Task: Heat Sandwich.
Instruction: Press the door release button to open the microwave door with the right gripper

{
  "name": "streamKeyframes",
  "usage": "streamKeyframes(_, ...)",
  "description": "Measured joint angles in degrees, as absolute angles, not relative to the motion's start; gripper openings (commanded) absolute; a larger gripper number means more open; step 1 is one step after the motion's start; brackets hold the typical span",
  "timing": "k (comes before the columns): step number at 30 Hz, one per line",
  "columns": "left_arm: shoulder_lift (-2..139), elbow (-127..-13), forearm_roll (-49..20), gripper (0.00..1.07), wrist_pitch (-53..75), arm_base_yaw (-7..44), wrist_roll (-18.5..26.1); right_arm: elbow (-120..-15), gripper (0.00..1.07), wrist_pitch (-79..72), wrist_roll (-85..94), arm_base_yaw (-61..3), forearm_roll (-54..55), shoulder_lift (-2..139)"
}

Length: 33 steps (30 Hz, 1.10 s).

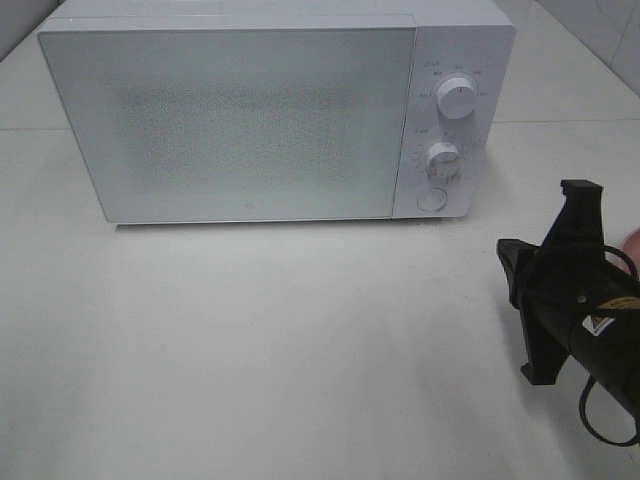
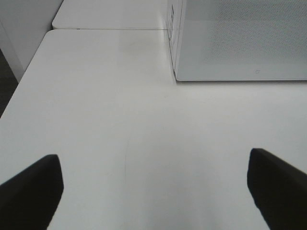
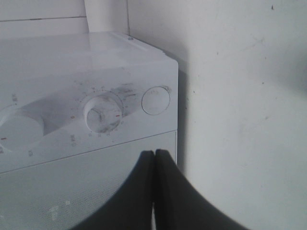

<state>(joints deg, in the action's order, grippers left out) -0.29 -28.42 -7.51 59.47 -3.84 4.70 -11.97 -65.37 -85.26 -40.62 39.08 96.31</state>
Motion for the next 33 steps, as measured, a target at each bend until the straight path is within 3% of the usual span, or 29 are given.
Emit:
streamKeyframes(19, -0.29, -28.42, -7.51, 0.98, 59.47, -3.84, 4.7, -21.89, 0.0, -59.3, -84.8, -31.11, 26.59, 104.16)
streamKeyframes(33, -0.29, -28.42, -7.51, 0.98, 59.47, -3.84, 4.7, -32.2, 0.0, -51.62, -85.2, -28.25, 23.89, 110.01)
